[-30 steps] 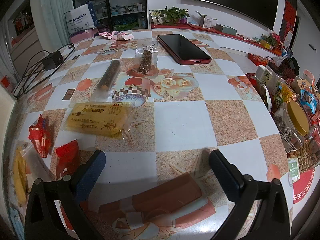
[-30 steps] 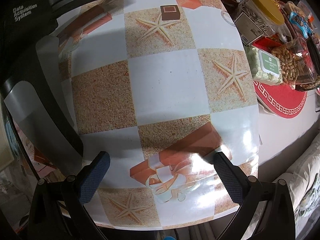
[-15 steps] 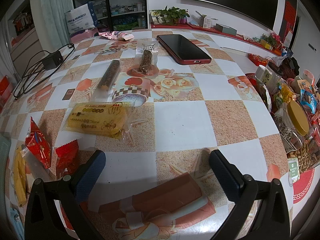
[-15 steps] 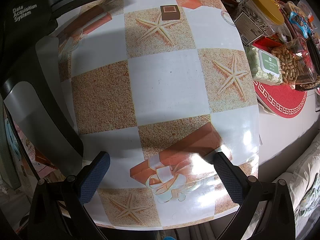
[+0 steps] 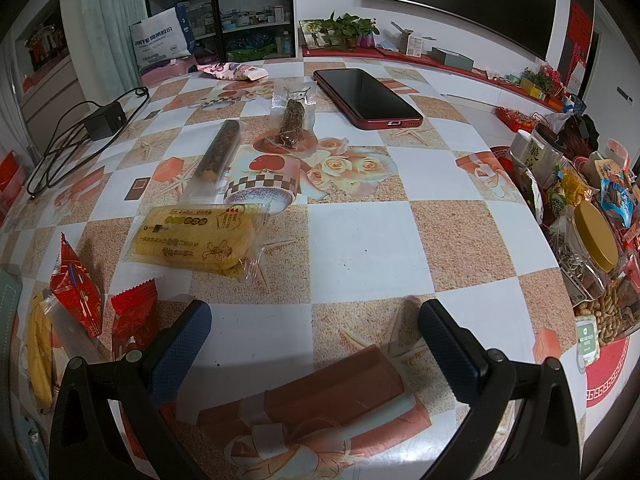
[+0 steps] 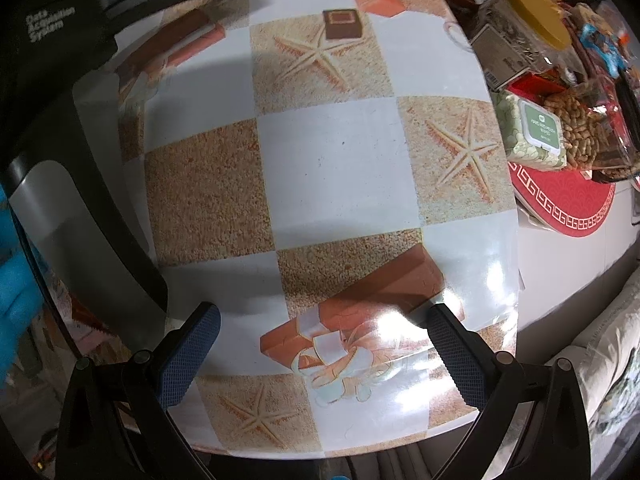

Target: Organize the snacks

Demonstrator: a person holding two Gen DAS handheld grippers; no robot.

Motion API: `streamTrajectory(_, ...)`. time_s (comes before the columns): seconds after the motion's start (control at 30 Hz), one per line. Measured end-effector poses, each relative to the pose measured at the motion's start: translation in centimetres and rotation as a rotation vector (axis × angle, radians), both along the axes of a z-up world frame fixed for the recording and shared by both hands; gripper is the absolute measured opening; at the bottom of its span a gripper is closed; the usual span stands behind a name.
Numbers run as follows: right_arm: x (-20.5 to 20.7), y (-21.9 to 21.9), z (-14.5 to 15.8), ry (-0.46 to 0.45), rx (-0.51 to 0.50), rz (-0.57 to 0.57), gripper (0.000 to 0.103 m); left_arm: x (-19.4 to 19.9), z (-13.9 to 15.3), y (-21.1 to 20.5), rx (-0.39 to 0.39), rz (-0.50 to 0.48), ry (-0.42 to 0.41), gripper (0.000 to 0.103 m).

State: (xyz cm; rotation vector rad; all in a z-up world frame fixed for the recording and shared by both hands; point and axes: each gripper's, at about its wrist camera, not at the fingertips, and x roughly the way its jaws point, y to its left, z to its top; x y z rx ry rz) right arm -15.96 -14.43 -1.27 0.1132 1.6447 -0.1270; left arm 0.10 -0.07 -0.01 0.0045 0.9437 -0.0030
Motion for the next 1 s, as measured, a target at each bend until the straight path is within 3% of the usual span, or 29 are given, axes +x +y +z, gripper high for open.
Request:
streamTrajectory(0.33,0.2,-0.5,0.2,0.009,-0.01,0.02,0.103,0.1,0.0,-0.1,0.005,0.003,0.014,0.103)
streamTrajectory(0.57,0.3,-0.4,0.2,-0.022,-0.012,0.018,0.103,3.4,0.3,-0.9,0.027,-0.164,0.394,0.103)
streamTrajectory(0.67,0.0,-0.3,0.3,-0.033,0.006,0.012,0.103,3.3,1.3,-0.1,-0.072,-0.221,0.519,0.103)
streamTrajectory(0.77,0.2,-0.4,0.2,-0.017,0.016,0.014,0.103,1.6,5.5,3.0,-0.074,-0.233,0.461,0.103)
streamTrajectory(0.83,0.5,-0.5,0.0,0.008,0.02,0.014,0.103,-0.6,7.0,4.8,-0.001,-0.236,0.413,0.103)
streamTrajectory(0.9,0.9,-0.6,-0.2,0.042,0.025,-0.001,0.103,-2.8,7.3,7.5,0.05,-0.219,0.415,0.103)
streamTrajectory(0.97,1.0,-0.7,-0.2,0.055,0.026,-0.023,0.103,-3.9,6.6,10.2,0.101,-0.183,0.473,0.103)
streamTrajectory(1.0,1.0,-0.6,0.0,0.059,0.027,-0.043,0.103,-4.7,6.3,11.7,0.081,-0.174,0.506,0.103)
